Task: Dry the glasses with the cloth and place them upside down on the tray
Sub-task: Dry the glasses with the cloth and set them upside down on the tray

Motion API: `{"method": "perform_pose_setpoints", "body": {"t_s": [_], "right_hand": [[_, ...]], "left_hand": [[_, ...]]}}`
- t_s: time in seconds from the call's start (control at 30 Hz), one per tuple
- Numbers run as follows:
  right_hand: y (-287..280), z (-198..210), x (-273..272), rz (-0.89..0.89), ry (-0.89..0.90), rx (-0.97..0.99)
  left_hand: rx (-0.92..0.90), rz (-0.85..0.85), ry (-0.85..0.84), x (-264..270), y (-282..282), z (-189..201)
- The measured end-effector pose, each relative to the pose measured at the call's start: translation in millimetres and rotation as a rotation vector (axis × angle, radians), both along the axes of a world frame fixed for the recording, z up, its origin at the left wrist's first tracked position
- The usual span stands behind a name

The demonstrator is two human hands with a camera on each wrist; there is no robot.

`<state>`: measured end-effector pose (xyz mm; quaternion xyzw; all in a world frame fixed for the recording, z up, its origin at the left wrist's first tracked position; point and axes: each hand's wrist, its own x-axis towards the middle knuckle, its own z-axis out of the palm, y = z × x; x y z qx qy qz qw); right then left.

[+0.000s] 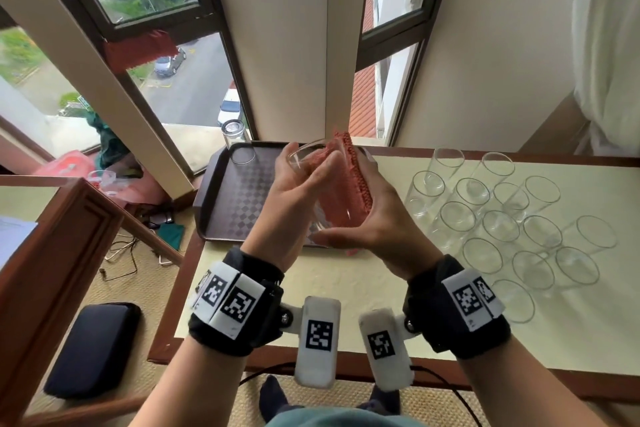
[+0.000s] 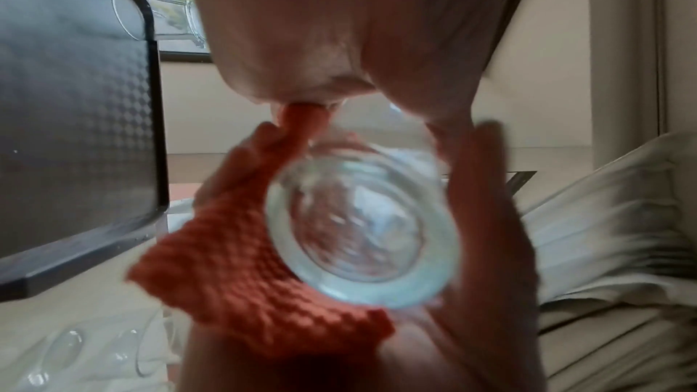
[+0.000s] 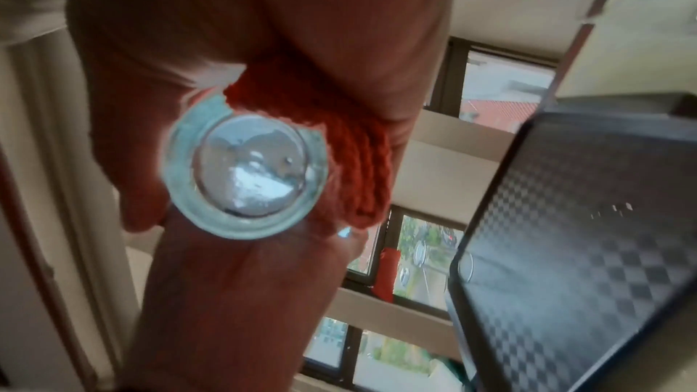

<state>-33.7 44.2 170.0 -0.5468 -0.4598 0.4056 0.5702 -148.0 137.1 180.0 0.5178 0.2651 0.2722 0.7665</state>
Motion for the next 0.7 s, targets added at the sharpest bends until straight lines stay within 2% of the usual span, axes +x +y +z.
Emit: {"method": "perform_pose_setpoints", "body": {"t_s": [0.1,0.17,0.23,0.37,0.43,0.5,0.6,0.7], "right_hand": [[-3.9,1.8,-0.5,0.096,0.201,-0.020],[-4.7,5.1,1.5,0.103,0.228,-0.021],[-3.3,8.5,2.6,0.039,0.139,-0.010],[2.2,2.1,0.2,-0.111,-0.231,0.016],[3.4,-2.2,-3.3,-0.124,-0.292,0.031],[2.7,-4.6,-2.8,-0.085,-0.231,0.007],[-2.4,-10.0,-1.4,0.028,-0.026,-0.080],[-3.8,-14.3,0.1,0.073,0.117,-0.106]], "left_hand": [[0.085,-0.038,-0.012,0.4,-5.3,7.2],[0.136,-0.064,0.019,-2.5,-5.6,8.2],[0.144,-0.060,0.025,-5.1,-1.8,4.6],[0.024,0.001,0.004,-2.9,4.1,-1.6],[0.031,-0.011,0.014,-0.8,1.8,-2.2],[0.030,-0.032,0.020,-1.2,-0.9,-4.9],[-0.014,-0.010,0.027,-6.0,-5.5,-12.7],[-0.039,-0.080,0.002,-11.2,-8.4,-18.7]]}}
